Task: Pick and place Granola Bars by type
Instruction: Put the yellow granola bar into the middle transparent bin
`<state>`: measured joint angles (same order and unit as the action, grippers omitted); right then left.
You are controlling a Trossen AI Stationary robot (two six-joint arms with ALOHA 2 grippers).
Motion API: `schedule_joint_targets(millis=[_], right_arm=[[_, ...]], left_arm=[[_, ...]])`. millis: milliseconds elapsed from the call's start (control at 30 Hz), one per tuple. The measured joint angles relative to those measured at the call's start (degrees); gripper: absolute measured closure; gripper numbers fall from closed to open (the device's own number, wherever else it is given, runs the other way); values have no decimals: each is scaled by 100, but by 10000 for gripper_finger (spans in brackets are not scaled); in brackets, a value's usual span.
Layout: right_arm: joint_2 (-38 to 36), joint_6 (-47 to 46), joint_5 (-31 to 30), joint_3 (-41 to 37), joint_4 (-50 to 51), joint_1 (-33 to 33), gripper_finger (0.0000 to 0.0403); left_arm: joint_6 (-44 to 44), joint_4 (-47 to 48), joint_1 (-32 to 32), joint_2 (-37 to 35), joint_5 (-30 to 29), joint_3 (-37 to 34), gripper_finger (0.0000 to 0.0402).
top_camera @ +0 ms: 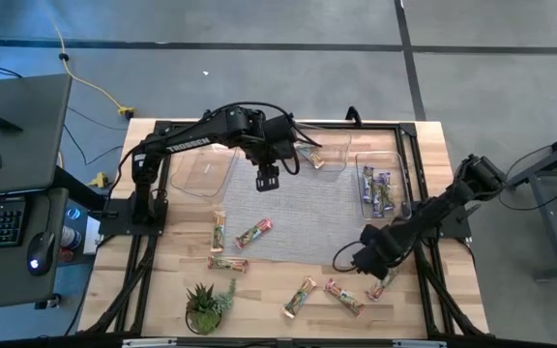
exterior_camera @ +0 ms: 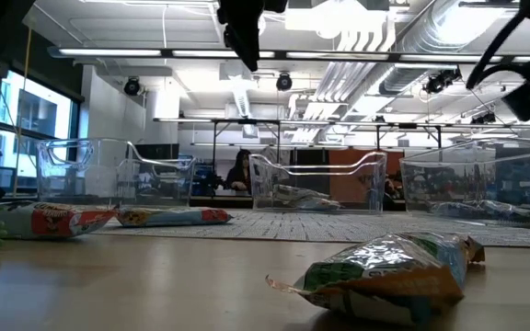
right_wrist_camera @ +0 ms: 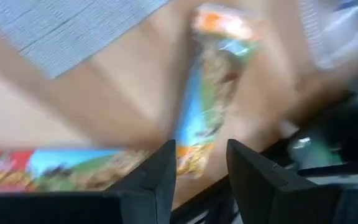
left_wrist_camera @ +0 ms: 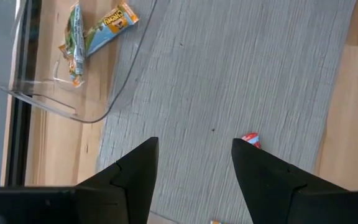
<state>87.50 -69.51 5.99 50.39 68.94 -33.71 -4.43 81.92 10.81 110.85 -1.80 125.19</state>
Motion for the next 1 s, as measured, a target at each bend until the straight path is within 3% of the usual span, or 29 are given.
schedule_joint_targets(millis=[167,333,500,667,1000], right_arm=[[2,-377,-156,0,146,172,279],[22,-61,128,0,80,312,279],[22,268,29,-118,-96,399,279],[13,227,799,-751,-787,558,279],[9,222,1028,-1208,-1258,638,279]], left_arm=[[26,17,0,0,24,0,204],[44,20,0,0,160,0,204],[44,105,-7,0,175,0,204],[44,204,-7,0,175,0,204],[44,286,-7,0,190,0,204]])
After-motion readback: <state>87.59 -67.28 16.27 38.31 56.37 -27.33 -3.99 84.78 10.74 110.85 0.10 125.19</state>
